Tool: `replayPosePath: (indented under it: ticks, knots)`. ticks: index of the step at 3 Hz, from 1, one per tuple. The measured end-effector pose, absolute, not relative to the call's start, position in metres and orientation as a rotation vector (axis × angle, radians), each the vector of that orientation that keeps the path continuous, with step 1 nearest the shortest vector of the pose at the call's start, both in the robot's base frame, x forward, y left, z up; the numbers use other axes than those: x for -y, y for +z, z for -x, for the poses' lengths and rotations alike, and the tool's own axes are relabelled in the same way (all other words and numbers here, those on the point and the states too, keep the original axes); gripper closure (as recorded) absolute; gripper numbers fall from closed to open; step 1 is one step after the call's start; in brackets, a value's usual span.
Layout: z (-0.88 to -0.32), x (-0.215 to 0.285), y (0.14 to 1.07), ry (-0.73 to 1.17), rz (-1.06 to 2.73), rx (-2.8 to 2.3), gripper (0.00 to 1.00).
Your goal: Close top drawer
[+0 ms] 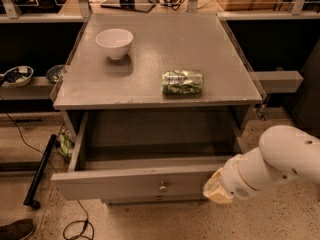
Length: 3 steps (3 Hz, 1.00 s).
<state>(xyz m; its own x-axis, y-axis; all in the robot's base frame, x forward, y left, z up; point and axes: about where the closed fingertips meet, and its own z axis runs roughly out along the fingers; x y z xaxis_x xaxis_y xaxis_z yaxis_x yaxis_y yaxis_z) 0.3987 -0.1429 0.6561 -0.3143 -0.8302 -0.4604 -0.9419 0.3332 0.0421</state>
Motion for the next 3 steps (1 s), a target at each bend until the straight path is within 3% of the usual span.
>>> replayPosePath:
  ticks: [2, 3]
  knots:
    - [-0.423, 0.127, 0.655, 0.425, 1.603, -2.198, 0.96]
    - [-0.423, 0.127, 0.655, 0.425, 1.603, -2.198, 0.73]
